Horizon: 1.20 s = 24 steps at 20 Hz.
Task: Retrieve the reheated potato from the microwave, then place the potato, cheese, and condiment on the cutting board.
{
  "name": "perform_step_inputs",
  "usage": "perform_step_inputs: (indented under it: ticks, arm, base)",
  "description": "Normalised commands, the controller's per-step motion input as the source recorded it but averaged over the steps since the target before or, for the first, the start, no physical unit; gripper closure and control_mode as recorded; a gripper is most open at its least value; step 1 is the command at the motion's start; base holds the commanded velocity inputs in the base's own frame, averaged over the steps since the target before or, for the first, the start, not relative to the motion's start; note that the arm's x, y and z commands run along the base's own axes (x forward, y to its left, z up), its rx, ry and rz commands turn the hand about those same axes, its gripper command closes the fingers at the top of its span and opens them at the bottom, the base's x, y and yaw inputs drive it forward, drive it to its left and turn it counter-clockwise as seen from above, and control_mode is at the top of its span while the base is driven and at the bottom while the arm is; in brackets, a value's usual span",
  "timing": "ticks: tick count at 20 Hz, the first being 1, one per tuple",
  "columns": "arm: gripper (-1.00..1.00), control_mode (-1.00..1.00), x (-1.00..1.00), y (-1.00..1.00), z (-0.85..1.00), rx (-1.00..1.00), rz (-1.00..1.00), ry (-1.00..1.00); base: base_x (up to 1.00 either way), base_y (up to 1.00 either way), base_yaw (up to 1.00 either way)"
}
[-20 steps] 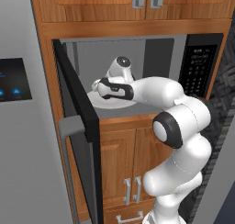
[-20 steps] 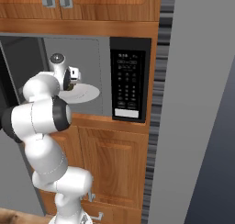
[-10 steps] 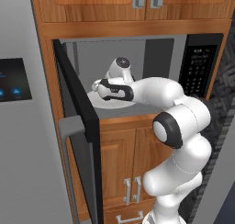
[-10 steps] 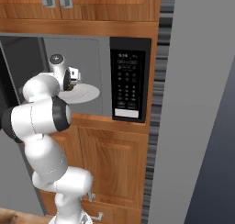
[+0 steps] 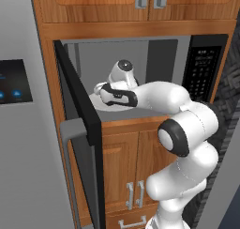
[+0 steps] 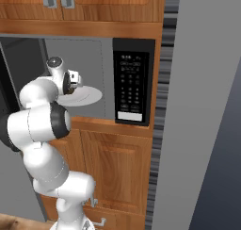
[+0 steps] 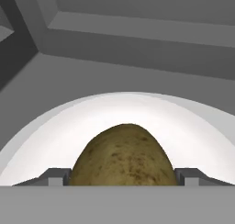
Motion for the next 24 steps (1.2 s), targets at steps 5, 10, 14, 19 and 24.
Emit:
perform_step_inputs:
  ticks: [5, 10, 14, 19, 24]
  arm:
    - [1.0, -1.0, -0.41, -0.04, 0.15, 0.1, -0.04, -0.05]
    - [1.0, -1.0, -0.41, -0.17, 0.33, 0.08, -0.05, -0.01]
    - [1.0, -1.0, -0.47, -0.18, 0.38, -0.02, -0.01, -0.1]
    - [1.0, -1.0, -0.53, -0.21, 0.43, -0.03, 0.0, -0.04]
    - [1.0, -1.0, -0.58, -0.17, 0.38, -0.01, 0.0, 0.04]
  base:
    - [0.0, 0.0, 0.0]
    - [0.0, 0.0, 0.0]
    - [0.0, 0.0, 0.0]
    - [0.0, 0.0, 0.0]
    - [0.0, 0.0, 0.0]
